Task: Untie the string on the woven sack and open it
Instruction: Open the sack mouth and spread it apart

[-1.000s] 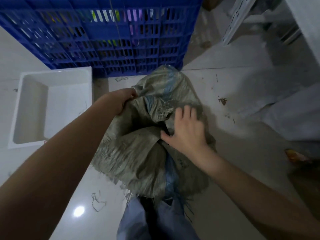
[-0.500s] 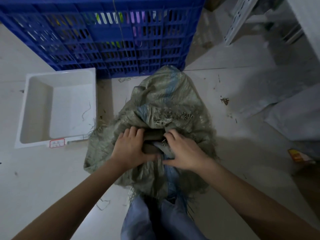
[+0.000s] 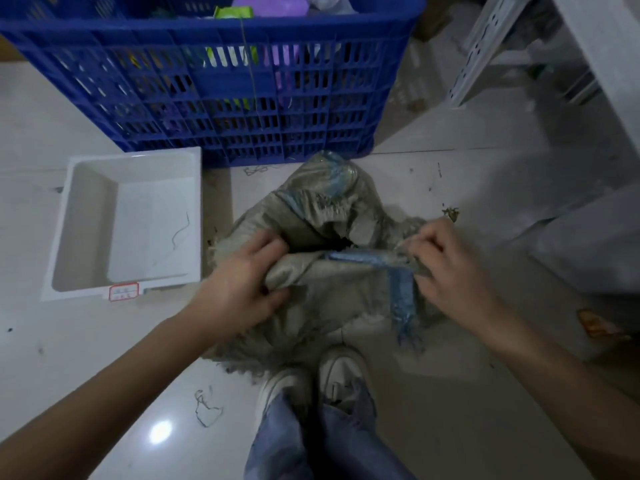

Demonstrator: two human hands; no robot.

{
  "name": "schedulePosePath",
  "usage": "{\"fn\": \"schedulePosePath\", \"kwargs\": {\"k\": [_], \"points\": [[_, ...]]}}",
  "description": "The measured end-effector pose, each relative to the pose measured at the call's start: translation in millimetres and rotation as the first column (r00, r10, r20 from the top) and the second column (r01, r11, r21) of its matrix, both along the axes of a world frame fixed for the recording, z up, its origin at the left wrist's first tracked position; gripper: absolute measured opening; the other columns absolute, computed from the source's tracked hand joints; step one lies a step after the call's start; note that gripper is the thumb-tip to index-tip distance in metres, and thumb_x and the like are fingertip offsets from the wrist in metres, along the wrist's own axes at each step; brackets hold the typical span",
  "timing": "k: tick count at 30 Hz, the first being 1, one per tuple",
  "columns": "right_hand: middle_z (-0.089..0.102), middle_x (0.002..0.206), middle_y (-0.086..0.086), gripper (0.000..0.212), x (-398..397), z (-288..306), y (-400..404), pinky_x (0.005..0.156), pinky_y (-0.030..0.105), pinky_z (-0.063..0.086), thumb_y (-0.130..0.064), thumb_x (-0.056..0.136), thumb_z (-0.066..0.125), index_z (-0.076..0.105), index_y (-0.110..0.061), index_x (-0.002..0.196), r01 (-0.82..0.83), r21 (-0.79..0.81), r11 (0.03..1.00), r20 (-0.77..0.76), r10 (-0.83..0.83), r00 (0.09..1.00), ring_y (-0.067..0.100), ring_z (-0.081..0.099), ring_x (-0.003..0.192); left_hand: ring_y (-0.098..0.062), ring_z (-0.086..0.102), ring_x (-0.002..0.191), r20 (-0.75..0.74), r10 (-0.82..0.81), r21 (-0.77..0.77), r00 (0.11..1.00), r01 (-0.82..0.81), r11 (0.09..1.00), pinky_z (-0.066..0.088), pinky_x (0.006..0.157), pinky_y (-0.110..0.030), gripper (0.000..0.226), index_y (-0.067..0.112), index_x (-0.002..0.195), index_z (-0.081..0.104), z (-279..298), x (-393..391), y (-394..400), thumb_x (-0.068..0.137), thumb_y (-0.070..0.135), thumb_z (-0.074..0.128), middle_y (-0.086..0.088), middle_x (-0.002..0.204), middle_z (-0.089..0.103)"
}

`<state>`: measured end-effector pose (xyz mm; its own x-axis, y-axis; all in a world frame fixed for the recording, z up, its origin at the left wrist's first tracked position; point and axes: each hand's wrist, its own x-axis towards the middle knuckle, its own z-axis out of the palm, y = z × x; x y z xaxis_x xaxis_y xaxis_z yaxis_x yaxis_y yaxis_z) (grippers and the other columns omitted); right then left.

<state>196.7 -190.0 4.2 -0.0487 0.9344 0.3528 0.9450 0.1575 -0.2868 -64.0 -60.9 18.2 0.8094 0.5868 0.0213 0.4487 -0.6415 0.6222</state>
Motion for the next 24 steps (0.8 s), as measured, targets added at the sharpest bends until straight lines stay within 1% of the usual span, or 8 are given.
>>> {"fn": "schedulePosePath", "kwargs": {"k": [4, 7, 10, 13, 17, 20, 22, 24], "points": [[0.031, 0.095, 0.005, 0.025, 13.6, 19.8, 9.3, 0.040, 0.014, 0.022, -0.006, 0.067, 0.050, 0.036, -0.009, 0.088, -0.015, -0.030, 0.999, 0.006, 0.015, 1.000, 0.014, 0.038, 0.060, 0.001, 0.059, 0.084, -0.069, 0.080, -0.501, 0.994, -0.104, 0.859, 0.049, 0.074, -0.015, 0.032, 0.026, 0.096, 0.050, 3.7, 6.6, 15.8, 0.076, 0.032, 0.074, 0.005, 0.092, 0.061], [0.040, 0.097, 0.011, 0.025, 39.8, 17.5, 3.9, 0.040, 0.013, 0.021, -0.018, 0.066, 0.044, 0.039, -0.009, 0.088, -0.076, -0.098, 0.992, 0.191, 0.094, 0.977, 0.023, 0.046, 0.042, -0.009, 0.062, 0.086, -0.293, -0.121, -0.083, 0.949, 0.101, 0.991, 0.044, 0.067, -0.013, 0.063, 0.033, 0.111, 0.049, -6.4, -10.6, 36.2, 0.064, 0.075, 0.054, 0.014, 0.099, 0.063], [0.059, 0.081, 0.015, 0.022, 54.3, 4.6, -10.8, 0.036, 0.022, 0.035, -0.022, 0.068, 0.051, 0.048, -0.008, 0.084, -0.129, -0.144, 0.981, 0.241, 0.162, 0.957, 0.024, 0.048, 0.040, -0.014, 0.071, 0.080, -0.406, -0.252, 0.262, 0.878, 0.376, 0.889, 0.055, 0.066, -0.023, 0.047, 0.034, 0.109, 0.060, -17.0, -28.3, 58.5, 0.082, 0.066, 0.038, 0.008, 0.094, 0.073], [0.058, 0.065, 0.003, 0.025, 41.6, -20.2, -27.4, 0.036, 0.020, 0.036, -0.036, 0.078, 0.052, 0.058, -0.014, 0.066, -0.198, -0.320, 0.927, 0.204, 0.272, 0.941, 0.017, 0.048, 0.038, -0.018, 0.070, 0.088, -0.462, -0.356, 0.267, 0.812, 0.510, 0.817, 0.055, 0.081, -0.035, 0.032, 0.034, 0.089, 0.069, -19.1, -31.0, 56.4, 0.067, 0.029, 0.047, 0.008, 0.088, 0.073], [0.057, 0.051, -0.003, 0.063, 13.2, -24.0, -28.4, 0.051, 0.030, 0.044, -0.056, 0.094, 0.028, 0.059, -0.019, 0.054, -0.169, -0.547, 0.820, -0.224, 0.050, 0.973, 0.013, 0.055, 0.044, -0.013, 0.055, 0.117, -0.604, -0.474, -0.027, 0.640, 0.579, 0.815, 0.040, 0.104, -0.041, 0.051, 0.038, 0.109, 0.064, -20.0, -20.0, 22.6, 0.062, 0.044, 0.043, 0.010, 0.117, 0.062], [0.070, 0.064, 0.000, 0.046, 1.9, -17.1, -15.8, 0.060, 0.024, 0.048, -0.048, 0.092, 0.044, 0.071, -0.016, 0.073, 0.043, -0.599, 0.800, -0.207, -0.207, 0.956, 0.014, 0.065, 0.058, -0.004, 0.054, 0.111, -0.451, -0.366, -0.273, 0.814, 0.265, 0.925, 0.043, 0.100, -0.034, 0.055, 0.039, 0.114, 0.062, -12.5, -19.6, 6.9, 0.073, 0.069, 0.040, 0.016, 0.117, 0.060], [0.070, 0.093, -0.001, 0.036, -6.7, -22.3, -5.6, 0.071, 0.029, 0.052, -0.050, 0.084, 0.058, 0.065, -0.018, 0.099, 0.160, -0.633, 0.758, -0.066, -0.259, 0.964, 0.016, 0.066, 0.082, -0.014, 0.062, 0.094, -0.311, 0.070, -0.090, 0.948, -0.103, 0.991, 0.051, 0.076, -0.032, 0.048, 0.028, 0.103, 0.064, -13.4, -20.5, -0.9, 0.082, 0.063, 0.039, 0.006, 0.098, 0.063], [0.058, 0.121, 0.006, 0.069, -20.4, -36.4, 3.2, 0.083, 0.034, 0.051, -0.062, 0.076, 0.061, 0.047, -0.017, 0.126, 0.214, -0.798, 0.564, 0.077, -0.256, 0.964, 0.024, 0.060, 0.104, -0.025, 0.061, 0.096, -0.542, 0.423, 0.276, 0.726, -0.321, 0.906, 0.048, 0.067, -0.033, 0.056, 0.015, 0.110, 0.054, -15.3, -16.2, -13.4, 0.083, 0.063, 0.042, -0.006, 0.103, 0.059]]}}
